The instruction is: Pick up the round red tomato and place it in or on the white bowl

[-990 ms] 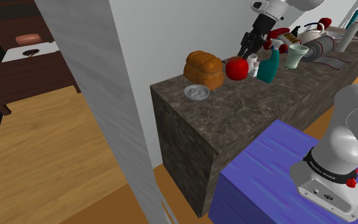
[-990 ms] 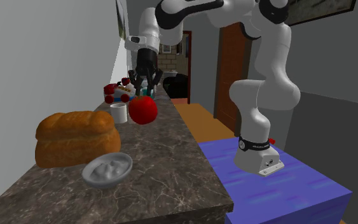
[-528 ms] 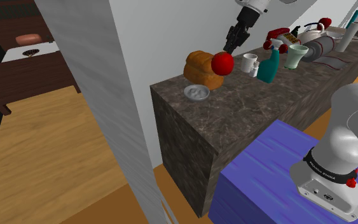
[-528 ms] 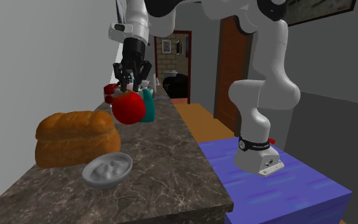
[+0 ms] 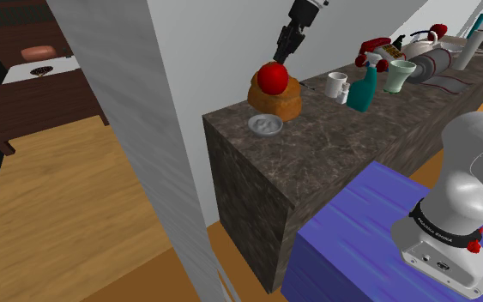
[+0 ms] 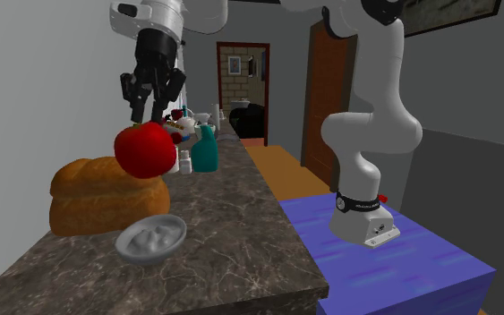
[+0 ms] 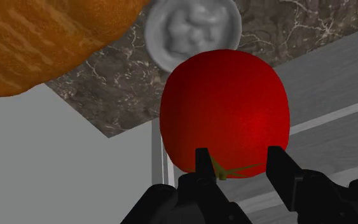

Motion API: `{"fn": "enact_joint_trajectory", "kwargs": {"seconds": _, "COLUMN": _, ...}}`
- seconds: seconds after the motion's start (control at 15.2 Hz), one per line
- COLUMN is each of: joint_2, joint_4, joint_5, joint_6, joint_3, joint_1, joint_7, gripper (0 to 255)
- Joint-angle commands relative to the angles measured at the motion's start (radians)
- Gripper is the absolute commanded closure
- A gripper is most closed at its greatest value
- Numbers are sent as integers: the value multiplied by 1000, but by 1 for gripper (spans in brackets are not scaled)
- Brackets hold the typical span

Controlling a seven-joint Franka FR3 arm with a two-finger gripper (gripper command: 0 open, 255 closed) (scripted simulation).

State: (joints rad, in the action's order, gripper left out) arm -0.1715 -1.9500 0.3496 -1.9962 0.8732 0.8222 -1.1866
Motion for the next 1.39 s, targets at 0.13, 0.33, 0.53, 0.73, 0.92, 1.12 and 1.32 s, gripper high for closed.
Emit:
{"fn": "enact_joint_trajectory", "kwargs": {"seconds": 0.13, "joint_2": 36, "joint_4": -6, "joint_5": 35, "joint_6": -24, "joint_3": 12, "joint_1": 9, "joint_7": -26, "gripper": 255}}
{"fn": "enact_joint_trajectory", "kwargs": {"seconds": 0.33, "joint_2": 44, "joint_4": -39, "joint_5": 50, "joint_6": -57, "joint_3": 16, "joint_1": 10, "joint_7": -48, "gripper": 255}}
{"fn": "enact_joint_trajectory", "kwargs": {"seconds": 0.53, "joint_2": 56, "joint_4": -68, "joint_5": 68, "joint_6": -89, "joint_3": 22, "joint_1": 12, "joint_7": -72, "gripper": 255}}
{"fn": "enact_joint_trajectory", "kwargs": {"seconds": 0.73, "joint_2": 71, "joint_4": -96, "joint_5": 90, "joint_6": -119, "joint_3": 28, "joint_1": 14, "joint_7": -98, "gripper": 255}}
{"fn": "enact_joint_trajectory", "kwargs": {"seconds": 0.92, "joint_2": 89, "joint_4": -121, "joint_5": 116, "joint_6": -148, "joint_3": 34, "joint_1": 17, "joint_7": -128, "gripper": 255}}
{"fn": "enact_joint_trajectory", "kwargs": {"seconds": 1.12, "joint_2": 110, "joint_4": -145, "joint_5": 147, "joint_6": -175, "joint_3": 40, "joint_1": 19, "joint_7": -160, "gripper": 255}}
{"fn": "enact_joint_trajectory", "kwargs": {"seconds": 1.32, "joint_2": 135, "joint_4": -165, "joint_5": 182, "joint_6": -199, "joint_3": 45, "joint_1": 21, "joint_7": -195, "gripper": 255}}
